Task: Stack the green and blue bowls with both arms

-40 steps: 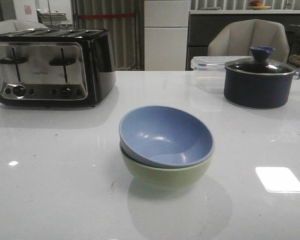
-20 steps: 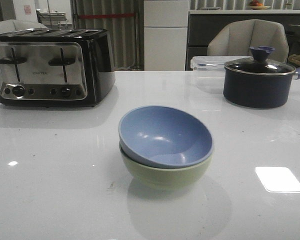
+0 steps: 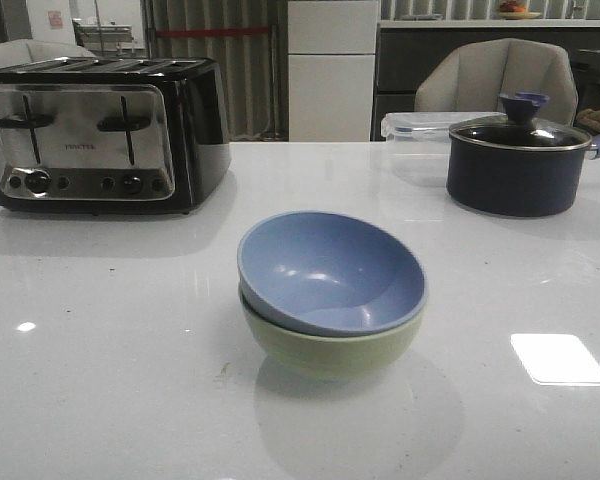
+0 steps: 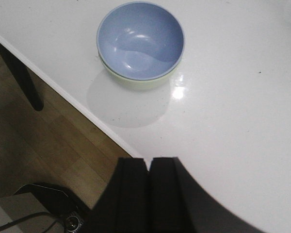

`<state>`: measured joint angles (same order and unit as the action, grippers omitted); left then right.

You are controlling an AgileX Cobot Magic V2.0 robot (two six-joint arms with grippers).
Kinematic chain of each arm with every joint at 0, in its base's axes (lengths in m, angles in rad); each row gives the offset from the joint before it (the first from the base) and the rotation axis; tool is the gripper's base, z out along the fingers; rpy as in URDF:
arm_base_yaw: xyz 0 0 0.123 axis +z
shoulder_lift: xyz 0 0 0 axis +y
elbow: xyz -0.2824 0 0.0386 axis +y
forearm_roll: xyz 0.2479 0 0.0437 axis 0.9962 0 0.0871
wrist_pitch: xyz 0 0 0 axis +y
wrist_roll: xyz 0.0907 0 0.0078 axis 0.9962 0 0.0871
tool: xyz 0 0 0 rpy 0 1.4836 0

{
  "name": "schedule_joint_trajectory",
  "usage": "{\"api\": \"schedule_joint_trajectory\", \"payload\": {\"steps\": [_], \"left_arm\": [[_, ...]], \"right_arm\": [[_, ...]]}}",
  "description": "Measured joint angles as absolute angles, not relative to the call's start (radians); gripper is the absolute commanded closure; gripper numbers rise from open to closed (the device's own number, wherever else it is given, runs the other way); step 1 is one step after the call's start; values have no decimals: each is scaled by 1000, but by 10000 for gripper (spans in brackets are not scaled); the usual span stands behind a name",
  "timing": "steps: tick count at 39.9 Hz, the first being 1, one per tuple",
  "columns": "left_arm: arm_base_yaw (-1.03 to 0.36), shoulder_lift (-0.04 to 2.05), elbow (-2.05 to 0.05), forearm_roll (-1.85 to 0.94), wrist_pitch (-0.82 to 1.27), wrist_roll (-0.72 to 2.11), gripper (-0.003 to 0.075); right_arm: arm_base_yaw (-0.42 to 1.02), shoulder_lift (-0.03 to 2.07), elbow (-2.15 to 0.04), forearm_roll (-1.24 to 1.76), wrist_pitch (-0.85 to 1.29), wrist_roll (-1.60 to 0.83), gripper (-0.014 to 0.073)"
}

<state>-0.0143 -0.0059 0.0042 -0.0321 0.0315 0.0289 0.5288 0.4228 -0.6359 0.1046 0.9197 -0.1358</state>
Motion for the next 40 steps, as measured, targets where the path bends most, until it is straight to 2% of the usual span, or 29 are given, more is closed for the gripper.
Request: {"api": "schedule_joint_trajectory", "payload": {"steps": [24,30,40], "left_arm": [[-14,-6,4,-32,31,29,621],[-14,-6,4,-32,31,29,621],[-14,-6,4,-32,31,29,621]], "right_arm": [[519,411,-619,94,913,-136,584],[397,337,-523,74,774,-136,584],[148,110,-224,72,453,-136,584]]}}
